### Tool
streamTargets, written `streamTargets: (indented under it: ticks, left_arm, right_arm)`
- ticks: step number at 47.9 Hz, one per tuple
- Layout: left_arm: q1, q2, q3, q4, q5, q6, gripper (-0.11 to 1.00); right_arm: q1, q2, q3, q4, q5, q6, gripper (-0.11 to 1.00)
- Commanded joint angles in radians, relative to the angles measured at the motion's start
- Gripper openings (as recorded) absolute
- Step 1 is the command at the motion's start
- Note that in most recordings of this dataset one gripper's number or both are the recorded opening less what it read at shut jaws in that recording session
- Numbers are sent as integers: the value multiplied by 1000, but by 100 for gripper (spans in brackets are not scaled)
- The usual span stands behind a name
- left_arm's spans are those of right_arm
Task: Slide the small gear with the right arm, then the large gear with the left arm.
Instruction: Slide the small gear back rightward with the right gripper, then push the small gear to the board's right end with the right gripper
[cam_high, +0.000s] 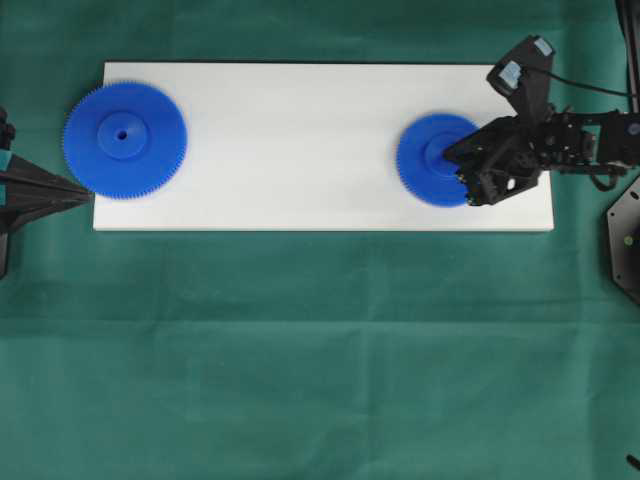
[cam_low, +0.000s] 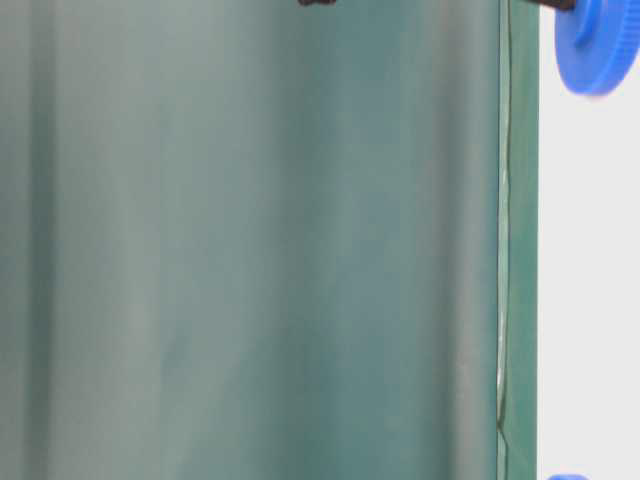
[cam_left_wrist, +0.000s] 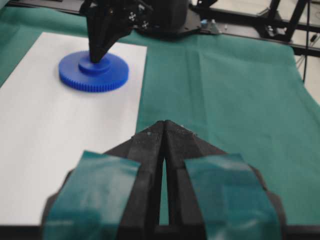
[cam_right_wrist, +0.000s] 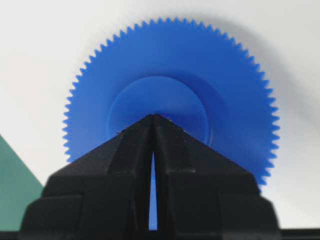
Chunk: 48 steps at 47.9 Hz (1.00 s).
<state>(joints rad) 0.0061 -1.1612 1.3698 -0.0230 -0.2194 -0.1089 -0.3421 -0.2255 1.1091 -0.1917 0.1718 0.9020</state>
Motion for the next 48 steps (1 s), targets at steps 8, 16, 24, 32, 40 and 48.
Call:
streamTargets:
  ticks: [8,16,24,32,40,48]
  left_arm:
    - [-2,14,-25,-2,-11,2,0]
    - [-2,14,-26,0,-11,2,0]
    - [-2,14,-23,0,-11,2,0]
    - [-2,14,-21,0,-11,2,0]
    - [-2,14,-21,0,-11,2,0]
    - [-2,14,-21,0,-11,2,0]
  right_arm:
    - [-11,-23,158,-14,215,64,50]
    - [-11,-41,121,-109,327,141,50]
    - [-11,-41,80,-201,436,201,50]
    - [-11,-41,80,-207,407,207,50]
    - [-11,-48,78,-209,393,207,50]
    - [-11,-101,69,-218,391,206,50]
